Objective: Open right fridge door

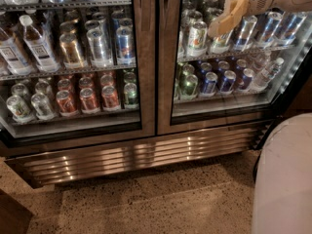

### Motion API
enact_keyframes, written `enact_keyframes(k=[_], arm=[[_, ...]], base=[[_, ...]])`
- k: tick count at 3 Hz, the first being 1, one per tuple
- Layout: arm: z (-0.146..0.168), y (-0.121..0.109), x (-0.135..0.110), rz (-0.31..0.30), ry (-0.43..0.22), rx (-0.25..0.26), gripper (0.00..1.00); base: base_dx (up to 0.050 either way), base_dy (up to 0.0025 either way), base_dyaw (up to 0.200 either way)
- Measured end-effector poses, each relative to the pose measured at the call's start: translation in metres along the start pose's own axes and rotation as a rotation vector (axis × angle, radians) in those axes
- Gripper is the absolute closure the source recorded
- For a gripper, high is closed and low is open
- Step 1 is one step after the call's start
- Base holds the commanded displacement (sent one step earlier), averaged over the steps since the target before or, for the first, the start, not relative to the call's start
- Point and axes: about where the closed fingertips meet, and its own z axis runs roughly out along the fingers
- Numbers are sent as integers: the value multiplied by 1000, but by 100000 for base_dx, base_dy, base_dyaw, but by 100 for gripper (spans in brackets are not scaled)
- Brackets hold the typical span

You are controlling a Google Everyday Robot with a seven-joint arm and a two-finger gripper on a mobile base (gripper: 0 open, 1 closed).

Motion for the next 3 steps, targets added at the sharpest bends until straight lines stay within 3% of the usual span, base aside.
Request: enact_keyframes(k=[1, 2, 3], arm=[[-4, -8, 0, 2, 52, 72, 0], [-2, -16, -15, -39, 223, 174, 0], [-9, -25, -7, -55, 494, 228, 0]], base=[[0, 0, 0], [0, 0, 0], [0, 0, 0]])
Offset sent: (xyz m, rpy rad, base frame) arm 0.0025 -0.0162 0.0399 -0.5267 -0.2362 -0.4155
